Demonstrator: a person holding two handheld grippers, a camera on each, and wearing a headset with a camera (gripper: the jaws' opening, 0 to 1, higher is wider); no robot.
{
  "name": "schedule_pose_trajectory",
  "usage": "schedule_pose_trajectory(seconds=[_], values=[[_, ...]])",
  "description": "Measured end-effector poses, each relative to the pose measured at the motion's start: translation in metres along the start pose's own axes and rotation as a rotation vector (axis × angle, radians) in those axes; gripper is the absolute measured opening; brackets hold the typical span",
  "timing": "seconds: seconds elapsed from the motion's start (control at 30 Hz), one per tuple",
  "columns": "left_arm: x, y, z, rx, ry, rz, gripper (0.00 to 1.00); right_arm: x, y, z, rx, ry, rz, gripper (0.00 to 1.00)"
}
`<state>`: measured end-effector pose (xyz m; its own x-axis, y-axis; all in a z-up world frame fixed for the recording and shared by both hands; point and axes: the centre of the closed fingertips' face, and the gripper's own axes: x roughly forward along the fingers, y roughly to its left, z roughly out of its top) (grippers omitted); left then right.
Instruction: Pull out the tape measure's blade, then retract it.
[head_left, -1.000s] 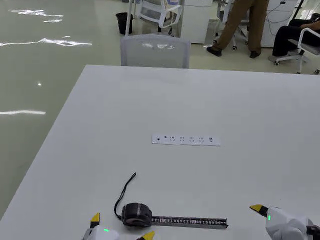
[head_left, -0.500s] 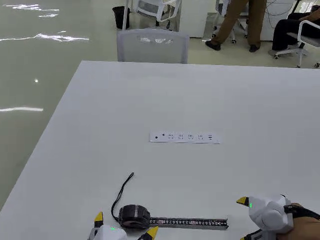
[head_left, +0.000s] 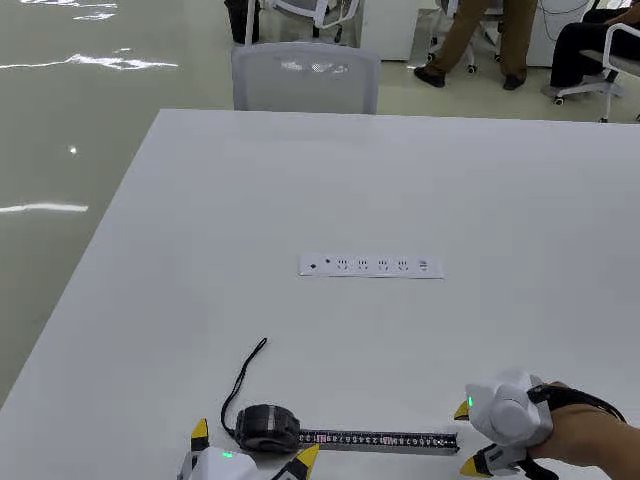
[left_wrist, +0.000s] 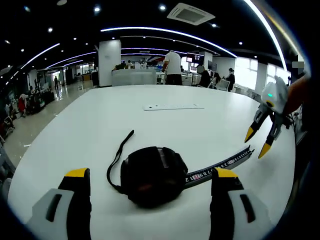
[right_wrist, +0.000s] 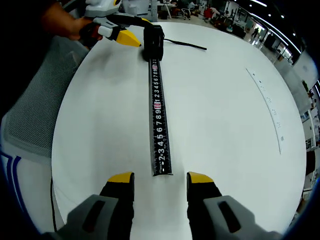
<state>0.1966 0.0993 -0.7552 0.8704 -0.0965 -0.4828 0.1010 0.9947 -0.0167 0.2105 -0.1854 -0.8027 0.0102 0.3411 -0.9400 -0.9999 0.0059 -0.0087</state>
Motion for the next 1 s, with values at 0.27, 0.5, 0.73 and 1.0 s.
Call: schedule_pose_trajectory(seconds=[0.27,0.5,0.73,1.0], values=[[0.002,-0.005,0.001,-0.004,0.005,-0.004,0.99,0.009,-0.002,0.001,0.014,0.015,0.025,0.35],[0.002,0.001,-0.003,-0.023,0.005,0.008,0.99,0.012,-0.001,0.001,0.004,0.025,0.024,0.22],[0.003,0.003,-0.005,-0.022,0.001,0.012,0.99,0.01,0.005,0.002,-0.036,0.049,0.013,0.16],[0.007,-0.003,-0.004,-0.045,0.004,0.007,0.97,0.011,0.002,0.0,-0.003,0.063,0.024,0.15]])
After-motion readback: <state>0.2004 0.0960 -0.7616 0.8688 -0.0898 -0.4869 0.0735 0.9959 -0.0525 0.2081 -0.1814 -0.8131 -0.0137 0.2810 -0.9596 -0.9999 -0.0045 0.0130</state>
